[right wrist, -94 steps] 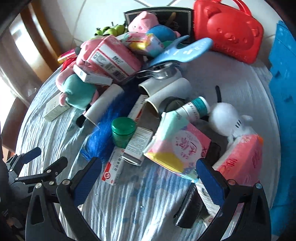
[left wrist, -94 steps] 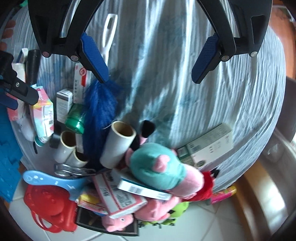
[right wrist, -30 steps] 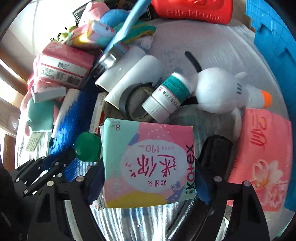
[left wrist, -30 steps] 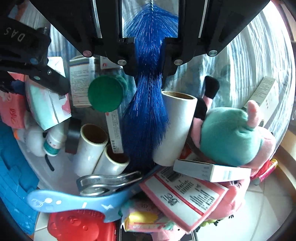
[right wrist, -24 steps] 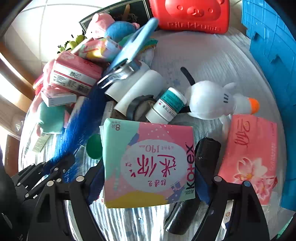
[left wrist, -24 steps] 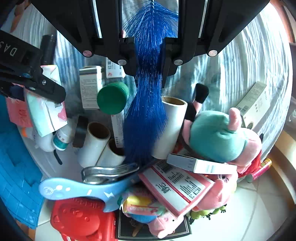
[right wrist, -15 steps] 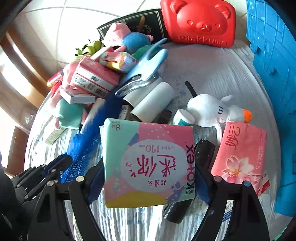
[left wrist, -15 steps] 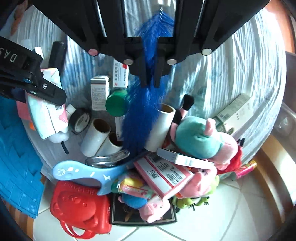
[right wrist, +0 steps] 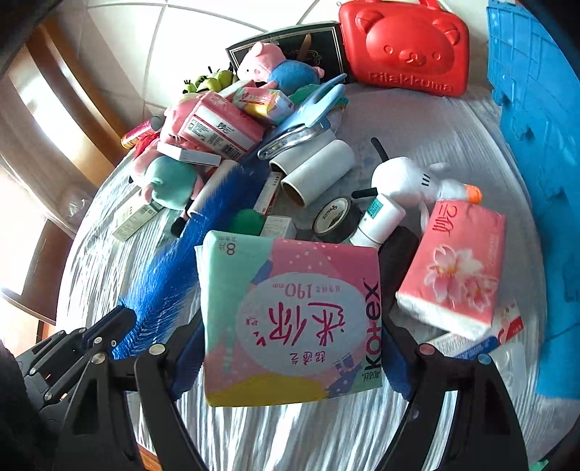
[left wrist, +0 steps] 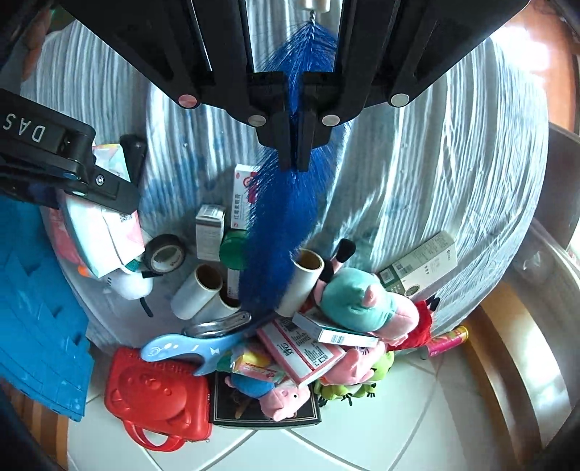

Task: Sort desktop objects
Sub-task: 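Lift the duster with the left tool while the right tool carries the Kotex pack to the bin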

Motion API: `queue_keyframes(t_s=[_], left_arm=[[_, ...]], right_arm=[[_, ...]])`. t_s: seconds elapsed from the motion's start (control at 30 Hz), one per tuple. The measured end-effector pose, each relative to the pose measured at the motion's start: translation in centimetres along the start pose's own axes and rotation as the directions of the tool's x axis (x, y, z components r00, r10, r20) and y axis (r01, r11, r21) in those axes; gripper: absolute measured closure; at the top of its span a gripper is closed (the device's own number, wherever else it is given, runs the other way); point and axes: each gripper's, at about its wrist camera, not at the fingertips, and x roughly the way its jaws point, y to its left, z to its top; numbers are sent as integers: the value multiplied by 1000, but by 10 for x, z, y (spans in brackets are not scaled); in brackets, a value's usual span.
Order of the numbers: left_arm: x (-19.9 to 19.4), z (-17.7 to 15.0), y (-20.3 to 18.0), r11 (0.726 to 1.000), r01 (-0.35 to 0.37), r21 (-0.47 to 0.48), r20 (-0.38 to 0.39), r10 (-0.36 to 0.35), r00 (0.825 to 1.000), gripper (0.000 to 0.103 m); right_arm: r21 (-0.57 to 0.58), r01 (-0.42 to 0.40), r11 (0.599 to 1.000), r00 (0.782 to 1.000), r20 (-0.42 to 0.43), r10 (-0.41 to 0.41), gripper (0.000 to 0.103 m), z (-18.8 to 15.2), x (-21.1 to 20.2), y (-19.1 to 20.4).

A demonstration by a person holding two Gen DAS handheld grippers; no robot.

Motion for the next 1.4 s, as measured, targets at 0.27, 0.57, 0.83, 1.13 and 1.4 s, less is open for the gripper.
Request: queue_keyframes(t_s=[0.27,0.57,0.83,1.13,1.4], left_arm=[[-49,-25,25,1000,18,-2,98,-18,995,101],[-90,-24,22,999,30,20,207,-34,978,101],[-118,-5,5,998,26,60,298,-43,954,101],[-155,15,-29,990,27,137,389,-79,918,101],[-202,45,-109,982,48,182,476,-131,869,101]], right_arm=[[-20,31,999,996,79,-29,21,-27,-46,41],[-42,70,997,981,186,-61,21,-30,-94,63],[-25,100,995,962,257,-90,21,-24,-128,57],[17,137,990,930,343,-135,21,-14,-171,40],[54,175,983,880,440,-181,21,12,-228,-4]])
